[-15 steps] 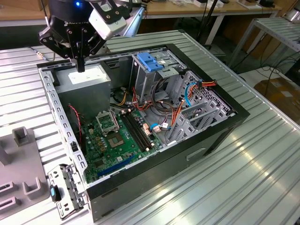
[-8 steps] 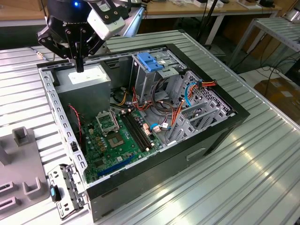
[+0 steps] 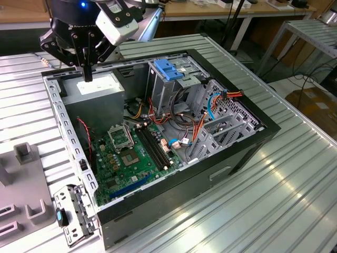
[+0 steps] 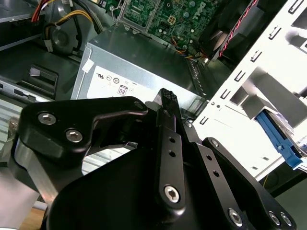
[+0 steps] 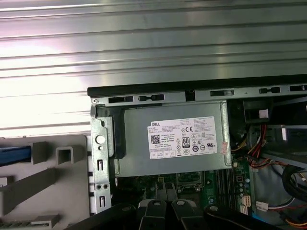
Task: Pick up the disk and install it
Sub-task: 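Reach for the disk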
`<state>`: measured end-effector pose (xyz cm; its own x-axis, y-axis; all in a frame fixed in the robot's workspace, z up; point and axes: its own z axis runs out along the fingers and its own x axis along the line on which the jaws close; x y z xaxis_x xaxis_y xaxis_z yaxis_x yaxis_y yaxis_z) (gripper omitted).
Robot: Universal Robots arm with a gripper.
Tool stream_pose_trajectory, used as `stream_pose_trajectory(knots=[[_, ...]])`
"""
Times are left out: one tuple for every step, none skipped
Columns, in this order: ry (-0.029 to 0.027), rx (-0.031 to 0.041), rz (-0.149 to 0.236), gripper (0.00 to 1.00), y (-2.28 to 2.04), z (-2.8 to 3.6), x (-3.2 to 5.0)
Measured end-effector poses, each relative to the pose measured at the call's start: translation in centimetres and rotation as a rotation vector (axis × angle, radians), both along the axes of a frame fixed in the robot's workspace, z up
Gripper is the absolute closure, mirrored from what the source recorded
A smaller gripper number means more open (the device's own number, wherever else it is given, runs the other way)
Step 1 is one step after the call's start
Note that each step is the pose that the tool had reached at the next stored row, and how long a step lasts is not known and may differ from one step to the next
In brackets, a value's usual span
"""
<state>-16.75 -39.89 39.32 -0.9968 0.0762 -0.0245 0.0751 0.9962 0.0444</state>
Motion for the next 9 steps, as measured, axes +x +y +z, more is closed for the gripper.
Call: stream_pose_trajectory(knots=[[0.0000,0.0000,0.000,0.89,0.00,0.00,-0.03],[0.0000,0.0000,0.000,0.89,0.00,0.00,-0.07],[0.0000,-0.0001,0.000,0.89,0.00,0.00,-0.10],[0.0000,-0.0001,0.000,0.89,0.00,0.00,-0.14],[0.0000,0.0000,0.000,0.89,0.00,0.00,-0.19],[0.0000,0.0000,0.000,0.89,0.00,0.00,-0.24],[0.0000,0.0000,0.000,0.89,0.00,0.00,-0.29],[0.0000,0.0000,0.000,0.89,0.00,0.00,-0.32],[0.0000,0.0000,0.000,0.89,0.00,0.00,-0.37]])
